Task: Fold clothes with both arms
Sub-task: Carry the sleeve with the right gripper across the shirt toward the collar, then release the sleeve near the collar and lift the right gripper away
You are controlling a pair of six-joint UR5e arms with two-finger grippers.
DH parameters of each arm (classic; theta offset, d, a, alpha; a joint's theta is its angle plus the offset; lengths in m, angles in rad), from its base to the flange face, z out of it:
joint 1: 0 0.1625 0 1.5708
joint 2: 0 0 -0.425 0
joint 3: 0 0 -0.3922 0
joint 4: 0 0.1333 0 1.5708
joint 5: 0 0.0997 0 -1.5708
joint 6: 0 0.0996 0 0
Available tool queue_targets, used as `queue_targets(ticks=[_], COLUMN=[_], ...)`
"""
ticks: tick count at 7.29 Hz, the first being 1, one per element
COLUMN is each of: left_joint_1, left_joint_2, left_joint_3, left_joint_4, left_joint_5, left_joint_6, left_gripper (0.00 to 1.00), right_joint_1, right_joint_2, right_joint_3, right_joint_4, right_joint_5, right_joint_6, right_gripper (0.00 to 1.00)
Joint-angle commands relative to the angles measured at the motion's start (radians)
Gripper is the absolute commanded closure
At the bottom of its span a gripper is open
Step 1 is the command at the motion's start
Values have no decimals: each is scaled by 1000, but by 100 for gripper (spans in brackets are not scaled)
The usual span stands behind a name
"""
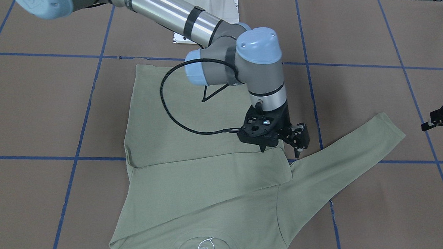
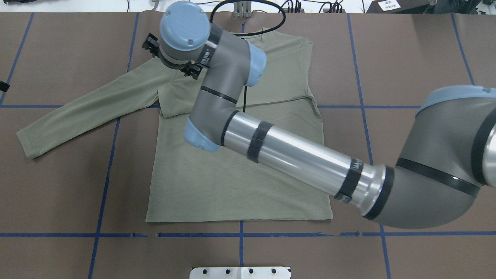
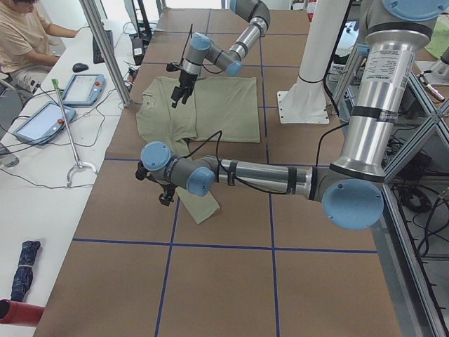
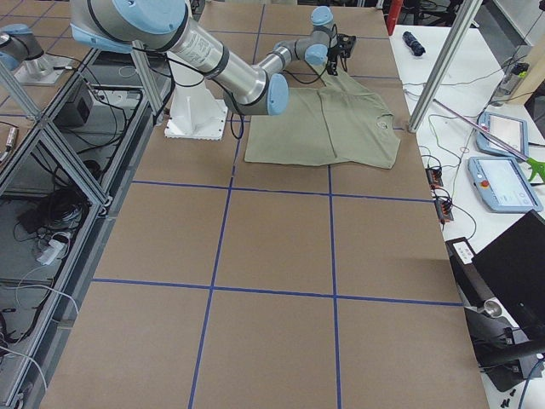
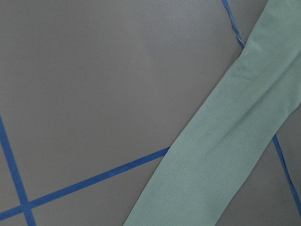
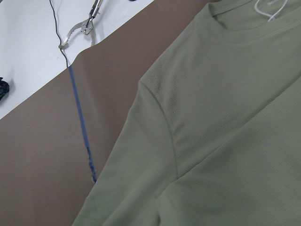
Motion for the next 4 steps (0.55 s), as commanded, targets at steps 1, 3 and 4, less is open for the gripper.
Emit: queue_targets(ticks=[1,3,4], left_joint_1=[91,154,154], left_joint_2=[1,5,30], left_joint_3=[77,134,173], left_joint_4=[-29,-118,-173], left_joint_5=[13,80,87], left_joint_6=[-66,-135,-136], left_gripper=[0,0,1], right_joint_1=[57,97,97], right_joint_2=[-246,-301,-310], right_joint_3=[296,344,344], right_joint_4=[-37,-35,-34], right_joint_5=[67,116,117], right_joint_6=[-2,-10,-10], right_gripper=[3,4,4])
